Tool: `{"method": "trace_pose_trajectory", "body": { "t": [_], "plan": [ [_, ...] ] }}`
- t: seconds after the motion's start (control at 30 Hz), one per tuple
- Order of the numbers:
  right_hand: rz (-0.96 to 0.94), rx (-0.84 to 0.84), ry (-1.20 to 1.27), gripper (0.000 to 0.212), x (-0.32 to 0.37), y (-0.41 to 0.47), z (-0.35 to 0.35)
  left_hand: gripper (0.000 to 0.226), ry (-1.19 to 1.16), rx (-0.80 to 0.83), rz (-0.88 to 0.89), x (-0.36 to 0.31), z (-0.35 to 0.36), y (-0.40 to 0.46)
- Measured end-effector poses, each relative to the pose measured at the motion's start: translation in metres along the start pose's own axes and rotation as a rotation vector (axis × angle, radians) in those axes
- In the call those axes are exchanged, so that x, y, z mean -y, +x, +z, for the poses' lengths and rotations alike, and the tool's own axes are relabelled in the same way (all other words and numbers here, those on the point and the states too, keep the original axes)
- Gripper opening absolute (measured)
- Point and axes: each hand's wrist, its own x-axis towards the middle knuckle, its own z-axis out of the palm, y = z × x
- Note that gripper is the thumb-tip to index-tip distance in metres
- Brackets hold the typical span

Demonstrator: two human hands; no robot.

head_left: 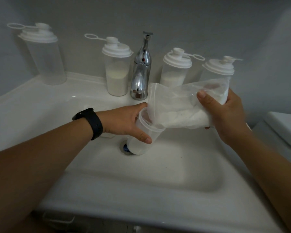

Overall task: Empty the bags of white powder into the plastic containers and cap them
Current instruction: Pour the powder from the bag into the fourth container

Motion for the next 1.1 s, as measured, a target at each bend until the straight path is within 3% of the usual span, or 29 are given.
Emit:
{"method": "trace_pose_trajectory", "body": {
  "t": [1.1],
  "plan": [
    [-0.026, -0.008, -0.024, 0.019, -0.0034, -0.0002, -0.0009, 0.095, -0.005, -0.002, -0.016, -0.0064, 0.0013, -0.0026]
  ]
}}
